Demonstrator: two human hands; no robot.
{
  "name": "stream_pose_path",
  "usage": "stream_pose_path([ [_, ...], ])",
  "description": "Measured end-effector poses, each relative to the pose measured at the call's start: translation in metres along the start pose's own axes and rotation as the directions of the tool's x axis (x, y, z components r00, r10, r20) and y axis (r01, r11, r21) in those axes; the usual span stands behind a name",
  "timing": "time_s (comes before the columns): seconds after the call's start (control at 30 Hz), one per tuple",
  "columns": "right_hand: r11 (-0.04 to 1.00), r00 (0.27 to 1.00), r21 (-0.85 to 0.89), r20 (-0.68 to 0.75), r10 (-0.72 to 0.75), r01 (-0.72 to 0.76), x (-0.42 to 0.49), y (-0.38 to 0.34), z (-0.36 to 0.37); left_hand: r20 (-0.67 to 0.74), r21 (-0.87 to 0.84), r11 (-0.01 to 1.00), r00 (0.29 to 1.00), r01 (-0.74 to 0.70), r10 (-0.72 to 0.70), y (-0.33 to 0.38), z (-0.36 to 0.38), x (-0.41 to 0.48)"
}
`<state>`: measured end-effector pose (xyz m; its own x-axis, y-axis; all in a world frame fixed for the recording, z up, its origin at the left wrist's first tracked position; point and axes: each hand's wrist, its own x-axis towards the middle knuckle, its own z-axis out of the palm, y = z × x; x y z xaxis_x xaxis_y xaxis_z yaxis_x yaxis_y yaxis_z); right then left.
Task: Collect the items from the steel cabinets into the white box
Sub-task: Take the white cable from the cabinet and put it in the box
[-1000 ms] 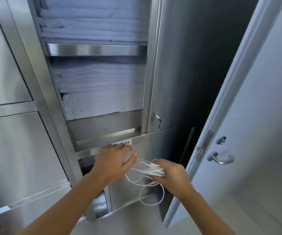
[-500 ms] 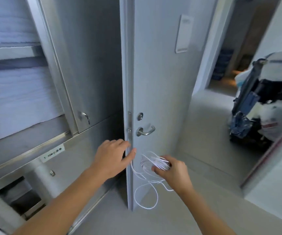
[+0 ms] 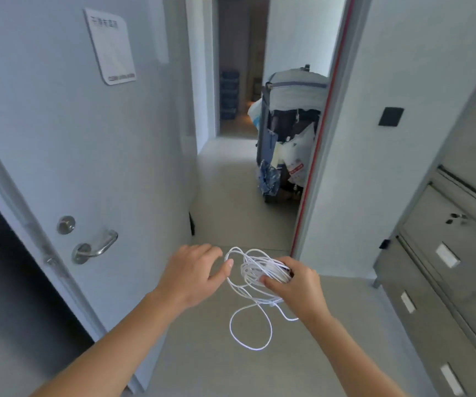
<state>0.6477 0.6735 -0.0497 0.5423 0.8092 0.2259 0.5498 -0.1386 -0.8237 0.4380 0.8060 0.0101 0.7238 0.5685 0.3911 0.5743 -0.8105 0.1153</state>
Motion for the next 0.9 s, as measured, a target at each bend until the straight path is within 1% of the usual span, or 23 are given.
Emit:
stream_pose_path([
  [0.07,0.998,0.994,-0.017,-0.093,0.058,-0.06,-0.004,0.012,-0.02,0.019,-0.032,0.995,0.995,-0.098,0.099,0.014,0.015,0.024],
  [0.2,0.983,0.956,-0.072,-0.256,0.144,-0.167,-0.021,0.029,-0.054,0.059,-0.074,0.961,0.961,-0.266,0.27,0.045,0.048,0.058],
  [0.33,0.957,0.893,-0.093,-0.394,0.217,-0.274,-0.05,0.04,-0.078,0.059,-0.184,0.901,0.91,-0.393,0.409,0.074,0.074,0.073],
  [0.43,0.938,0.831,-0.078,-0.492,0.257,-0.337,-0.077,0.044,-0.097,0.028,-0.25,0.84,0.864,-0.481,0.503,0.1,0.084,0.075],
  [0.6,0.92,0.749,-0.069,-0.606,0.268,-0.386,-0.122,0.041,-0.133,0.018,-0.292,0.76,0.792,-0.58,0.611,0.158,0.084,0.079],
  [0.7,0.902,0.69,-0.041,-0.659,0.299,-0.431,-0.146,0.043,-0.158,0.008,-0.314,0.716,0.752,-0.624,0.659,0.197,0.08,0.08],
  [0.8,0.89,0.635,-0.024,-0.71,0.305,-0.455,-0.17,0.045,-0.18,0.001,-0.335,0.661,0.702,-0.671,0.712,0.233,0.078,0.072],
  [0.9,0.877,0.581,-0.016,-0.755,0.305,-0.481,-0.197,0.05,-0.195,0.01,-0.334,0.629,0.664,-0.702,0.747,0.262,0.082,0.057],
])
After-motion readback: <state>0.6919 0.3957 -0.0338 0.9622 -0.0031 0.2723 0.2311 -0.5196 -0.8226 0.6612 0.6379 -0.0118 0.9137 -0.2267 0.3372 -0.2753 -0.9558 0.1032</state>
